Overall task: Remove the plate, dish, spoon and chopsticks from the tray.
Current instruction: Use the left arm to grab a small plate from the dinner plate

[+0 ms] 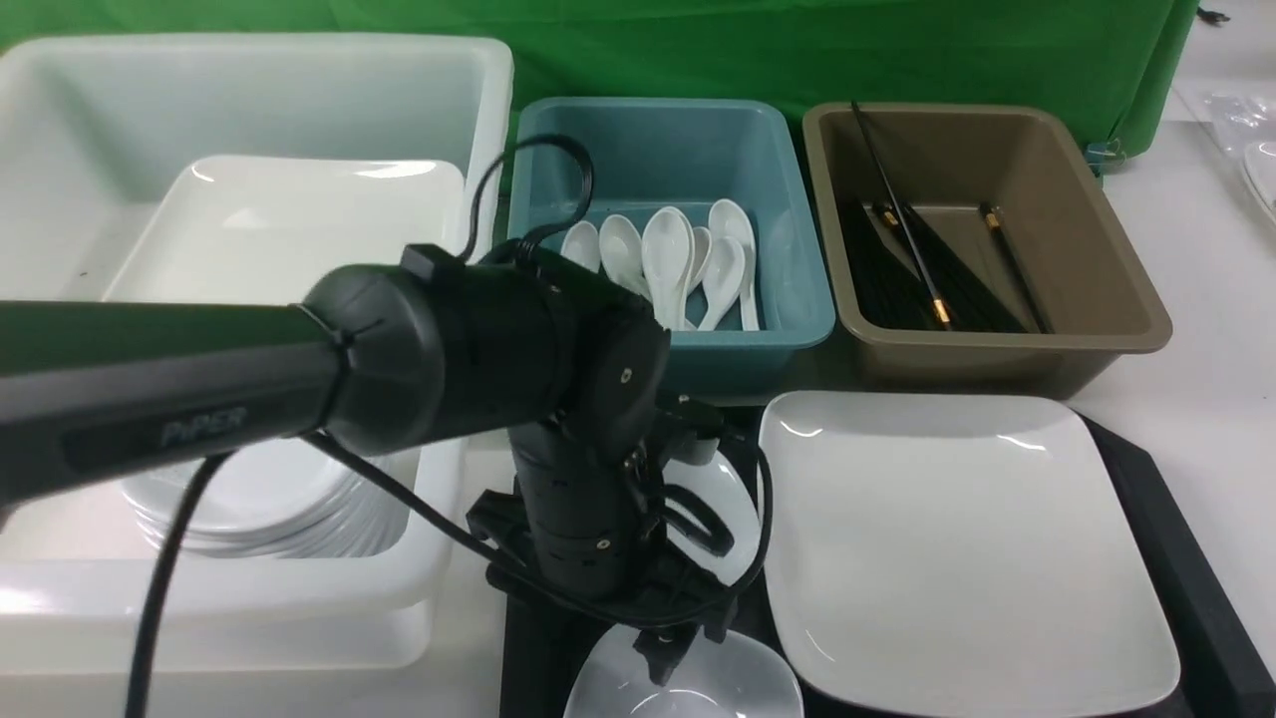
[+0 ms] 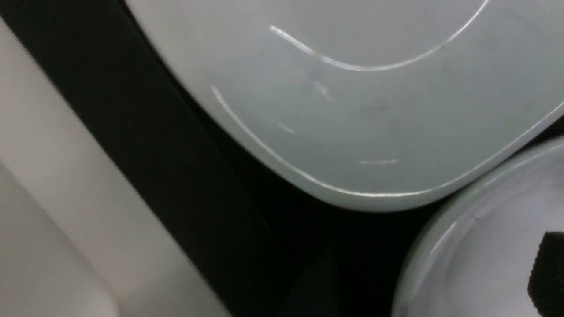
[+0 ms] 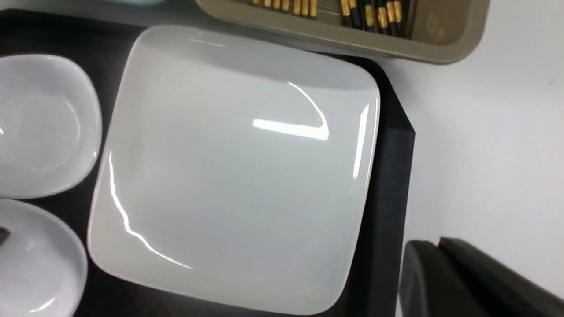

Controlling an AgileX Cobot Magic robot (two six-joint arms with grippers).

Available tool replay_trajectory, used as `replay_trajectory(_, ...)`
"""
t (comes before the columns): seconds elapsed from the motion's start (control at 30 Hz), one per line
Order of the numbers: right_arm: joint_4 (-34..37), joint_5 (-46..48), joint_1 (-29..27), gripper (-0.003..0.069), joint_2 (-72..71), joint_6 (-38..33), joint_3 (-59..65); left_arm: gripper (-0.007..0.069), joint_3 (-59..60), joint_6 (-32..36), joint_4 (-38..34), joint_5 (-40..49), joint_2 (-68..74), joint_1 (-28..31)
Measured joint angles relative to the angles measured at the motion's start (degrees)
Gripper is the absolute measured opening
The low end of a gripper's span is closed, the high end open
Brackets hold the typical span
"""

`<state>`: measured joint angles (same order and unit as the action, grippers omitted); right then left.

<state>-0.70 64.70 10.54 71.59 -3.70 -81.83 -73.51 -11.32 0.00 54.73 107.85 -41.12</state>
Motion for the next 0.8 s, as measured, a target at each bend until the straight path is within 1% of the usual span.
replay_trajectory(0.1, 0.0, 0.0, 0.0, 0.0069, -2.8, 0.0, 0.1, 0.0572, 0.0, 0.0, -0.9, -1.2, 2.1, -0.1)
replay_trajectory(0.23, 0.0, 0.0, 0.0, 0.0069, -4.2, 0.0, 0.1, 0.0473, 0.1, 0.0, -1.0, -1.3, 2.7, -0.1)
replay_trajectory(0.27, 0.0, 0.0, 0.0, 0.0069, -4.3, 0.0, 0.1, 0.0424, 0.1, 0.0, -1.2, -1.3, 2.7, -0.1)
replay_trajectory(0.3, 0.0, 0.0, 0.0, 0.007, -4.3, 0.0, 0.1, 0.0417, 0.1, 0.0, -1.2, -1.3, 2.7, -0.1)
replay_trajectory(0.37, 0.0, 0.0, 0.0, 0.0069, -4.3, 0.0, 0.2, 0.0346, 0.1, 0.0, -1.4, -1.3, 2.7, -0.1)
replay_trajectory(0.4, 0.1, 0.0, 0.0, 0.0071, -4.3, 0.0, 0.2, 0.0253, 0.1, 0.3, -1.4, -0.3, 2.7, -0.1)
replay_trajectory(0.43, 0.1, 0.0, 0.0, 0.0073, -4.3, 0.0, 0.2, 0.0204, 0.1, 0.4, -1.9, 0.8, 2.4, -0.1)
replay_trajectory(0.47, 0.1, 0.0, 0.0, 0.0074, -4.3, 0.0, 0.3, 0.0181, 0.1, 0.5, -2.3, 1.5, 2.1, -0.1)
replay_trajectory(0.67, 0.3, 0.0, 0.0, 0.0085, -4.3, 0.0, 0.4, 0.012, 0.1, -0.2, -1.8, 2.2, -0.8, -0.1)
replay_trajectory(0.7, 0.3, 0.1, 0.0, 0.0087, -4.3, 0.0, 0.4, 0.0091, 0.1, -0.7, -1.5, 2.3, -2.2, -0.1)
replay_trajectory(0.8, 0.3, 0.1, 0.0, 0.0089, -4.3, 0.0, 0.4, 0.0043, 0.1, -1.1, -0.9, 2.6, -5.9, -0.1)
